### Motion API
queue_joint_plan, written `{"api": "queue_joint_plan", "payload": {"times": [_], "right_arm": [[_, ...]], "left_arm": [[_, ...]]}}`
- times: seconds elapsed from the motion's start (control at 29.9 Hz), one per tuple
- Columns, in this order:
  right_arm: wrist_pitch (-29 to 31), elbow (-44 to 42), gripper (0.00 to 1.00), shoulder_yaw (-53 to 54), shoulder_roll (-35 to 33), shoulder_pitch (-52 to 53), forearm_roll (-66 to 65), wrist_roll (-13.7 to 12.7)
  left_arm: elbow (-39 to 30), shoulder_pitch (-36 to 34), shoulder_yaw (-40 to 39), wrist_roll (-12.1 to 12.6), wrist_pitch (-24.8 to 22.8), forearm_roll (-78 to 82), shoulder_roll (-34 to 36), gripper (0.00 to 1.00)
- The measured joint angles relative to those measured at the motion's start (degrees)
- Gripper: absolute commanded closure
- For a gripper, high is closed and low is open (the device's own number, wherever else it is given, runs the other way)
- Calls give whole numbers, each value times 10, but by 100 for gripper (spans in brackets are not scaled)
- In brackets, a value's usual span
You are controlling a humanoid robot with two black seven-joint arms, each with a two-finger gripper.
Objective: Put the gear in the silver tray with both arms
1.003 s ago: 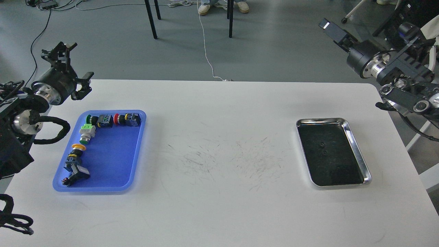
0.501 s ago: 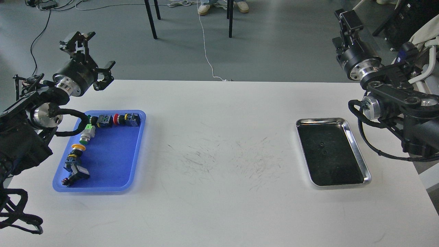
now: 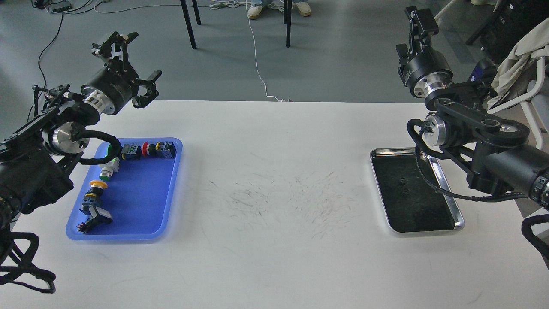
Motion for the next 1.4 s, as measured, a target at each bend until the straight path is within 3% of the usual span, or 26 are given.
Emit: {"api": "queue_joint_plan", "payload": {"times": [0.47, 1.4], "right_arm": [[75, 3, 1, 52, 2, -29, 119, -56], [117, 7, 1, 101, 25, -56, 120, -42]], "left_arm": [[23, 8, -1, 4, 0, -15, 2, 1], [41, 10, -4, 3, 8, -22, -21, 1]]}}
